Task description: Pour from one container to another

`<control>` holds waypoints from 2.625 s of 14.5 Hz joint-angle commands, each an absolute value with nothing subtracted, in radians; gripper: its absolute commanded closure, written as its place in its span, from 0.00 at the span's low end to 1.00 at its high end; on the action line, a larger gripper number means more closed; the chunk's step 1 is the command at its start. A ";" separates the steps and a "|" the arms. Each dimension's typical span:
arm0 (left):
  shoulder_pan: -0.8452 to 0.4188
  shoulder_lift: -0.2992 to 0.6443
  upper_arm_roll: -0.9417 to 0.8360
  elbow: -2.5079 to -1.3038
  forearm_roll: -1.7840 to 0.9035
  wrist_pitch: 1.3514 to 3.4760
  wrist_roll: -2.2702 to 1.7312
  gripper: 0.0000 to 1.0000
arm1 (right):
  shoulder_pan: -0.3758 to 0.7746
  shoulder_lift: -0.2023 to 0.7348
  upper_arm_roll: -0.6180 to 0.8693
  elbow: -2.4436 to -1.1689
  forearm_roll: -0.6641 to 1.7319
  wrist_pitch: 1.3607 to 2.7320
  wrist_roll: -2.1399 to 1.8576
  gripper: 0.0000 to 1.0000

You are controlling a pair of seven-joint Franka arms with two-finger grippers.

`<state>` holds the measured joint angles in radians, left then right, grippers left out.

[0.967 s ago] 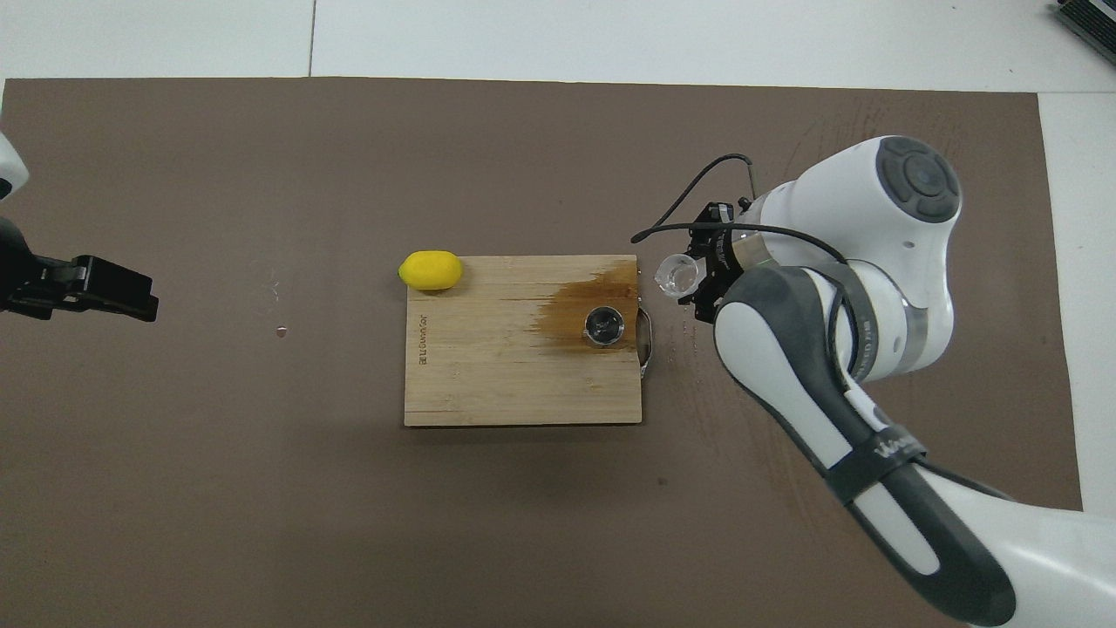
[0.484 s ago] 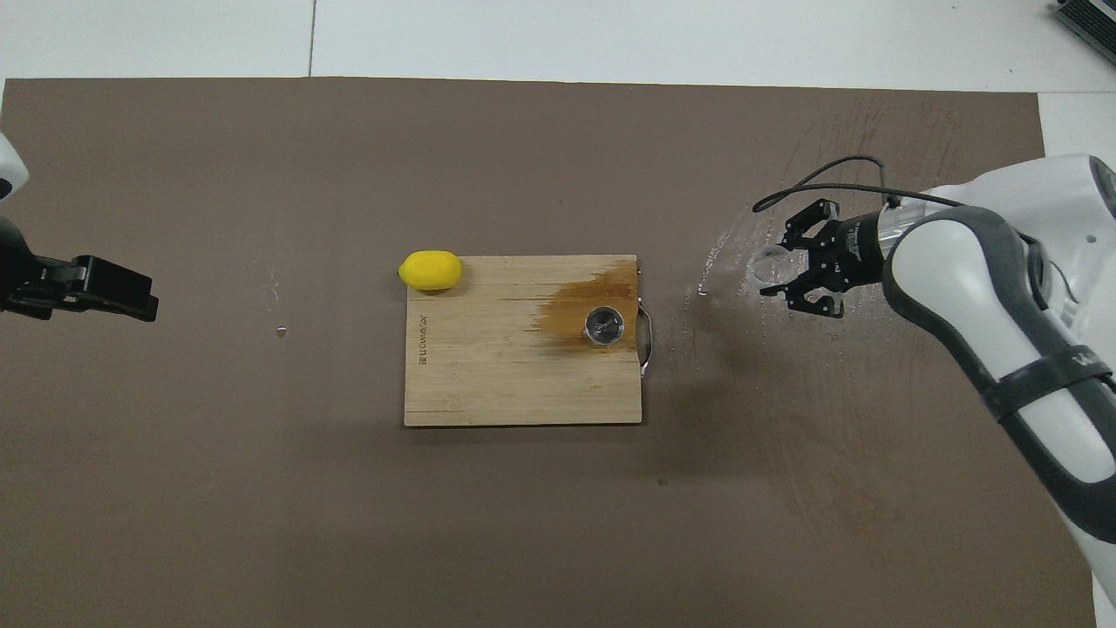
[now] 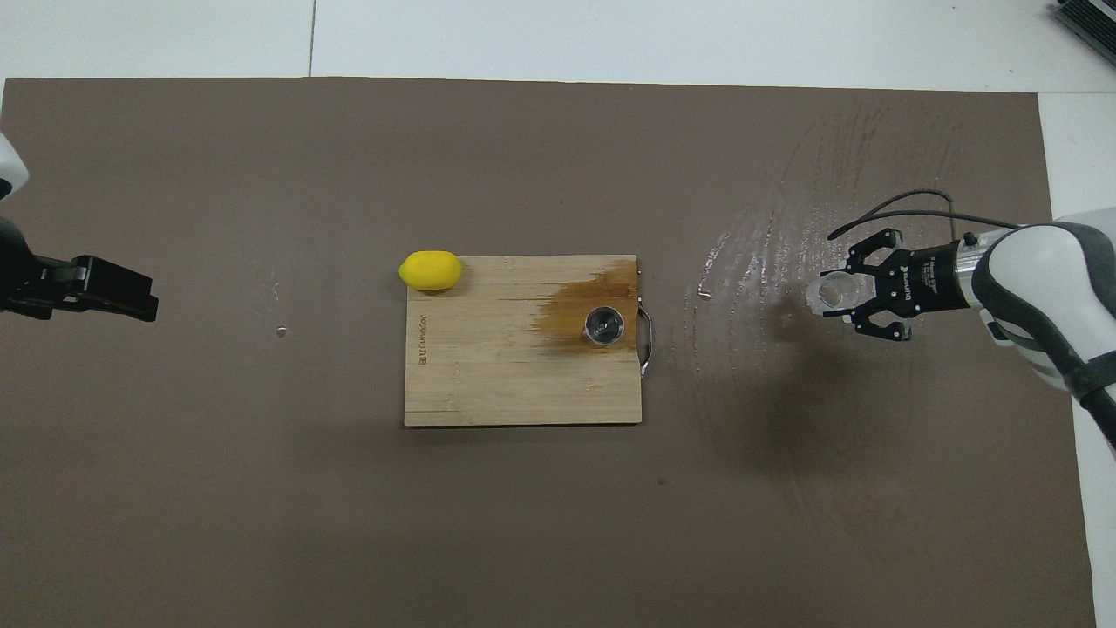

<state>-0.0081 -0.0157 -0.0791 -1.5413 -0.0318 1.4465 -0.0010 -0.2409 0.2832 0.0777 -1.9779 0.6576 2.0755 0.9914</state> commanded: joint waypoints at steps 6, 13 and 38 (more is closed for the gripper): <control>-0.008 -0.043 -0.080 -1.568 -0.018 1.440 0.000 0.00 | -0.337 0.354 0.091 -1.983 0.729 2.030 0.822 1.00; -0.008 -0.043 -0.080 -1.568 -0.018 1.440 0.000 0.00 | -0.362 0.344 0.078 -2.008 0.715 2.063 0.819 0.01; -0.008 -0.043 -0.080 -1.568 -0.018 1.440 0.000 0.00 | 0.038 0.014 0.091 -1.788 -0.023 1.771 0.250 0.01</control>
<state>-0.0081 -0.0157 -0.0791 -1.5413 -0.0318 1.4463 -0.0010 0.0504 0.0119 0.0927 -1.8807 0.0002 1.8524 0.2990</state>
